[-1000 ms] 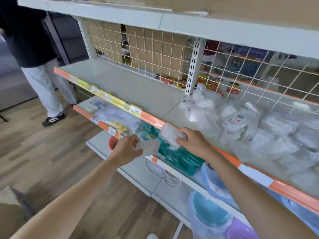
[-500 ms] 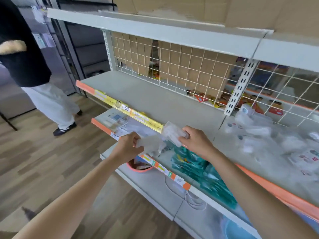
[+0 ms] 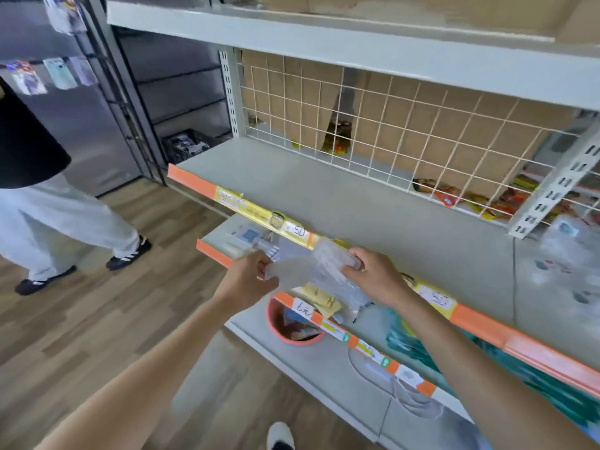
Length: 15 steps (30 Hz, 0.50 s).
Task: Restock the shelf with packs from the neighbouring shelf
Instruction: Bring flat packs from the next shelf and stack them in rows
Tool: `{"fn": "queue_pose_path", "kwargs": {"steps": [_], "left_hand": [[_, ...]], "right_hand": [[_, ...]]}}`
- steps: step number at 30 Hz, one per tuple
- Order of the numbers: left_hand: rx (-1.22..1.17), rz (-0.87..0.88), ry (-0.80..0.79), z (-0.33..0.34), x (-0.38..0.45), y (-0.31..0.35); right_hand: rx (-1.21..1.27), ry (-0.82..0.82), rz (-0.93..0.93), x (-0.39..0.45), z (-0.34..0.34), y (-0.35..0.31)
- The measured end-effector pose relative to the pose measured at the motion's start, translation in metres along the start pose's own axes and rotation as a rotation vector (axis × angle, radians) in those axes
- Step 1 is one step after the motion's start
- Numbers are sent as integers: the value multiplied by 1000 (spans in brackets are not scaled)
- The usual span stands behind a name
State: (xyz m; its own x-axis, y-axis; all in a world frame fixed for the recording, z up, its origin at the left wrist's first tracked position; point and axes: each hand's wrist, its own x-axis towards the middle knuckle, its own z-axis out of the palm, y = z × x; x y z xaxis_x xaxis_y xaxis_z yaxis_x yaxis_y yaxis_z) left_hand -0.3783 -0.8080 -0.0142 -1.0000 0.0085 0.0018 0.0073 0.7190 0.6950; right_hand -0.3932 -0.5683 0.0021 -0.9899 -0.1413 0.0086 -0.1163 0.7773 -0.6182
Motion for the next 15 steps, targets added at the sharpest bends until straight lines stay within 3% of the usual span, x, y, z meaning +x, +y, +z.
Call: {"fn": "queue_pose_path", "kwargs": {"steps": [9, 15], "left_hand": [[-3, -22, 123, -77, 112, -41], [-19, 26, 97, -100, 171, -78]], "right_hand": [[131, 2, -26, 119, 34, -50], [102, 20, 5, 175, 54, -72]]}}
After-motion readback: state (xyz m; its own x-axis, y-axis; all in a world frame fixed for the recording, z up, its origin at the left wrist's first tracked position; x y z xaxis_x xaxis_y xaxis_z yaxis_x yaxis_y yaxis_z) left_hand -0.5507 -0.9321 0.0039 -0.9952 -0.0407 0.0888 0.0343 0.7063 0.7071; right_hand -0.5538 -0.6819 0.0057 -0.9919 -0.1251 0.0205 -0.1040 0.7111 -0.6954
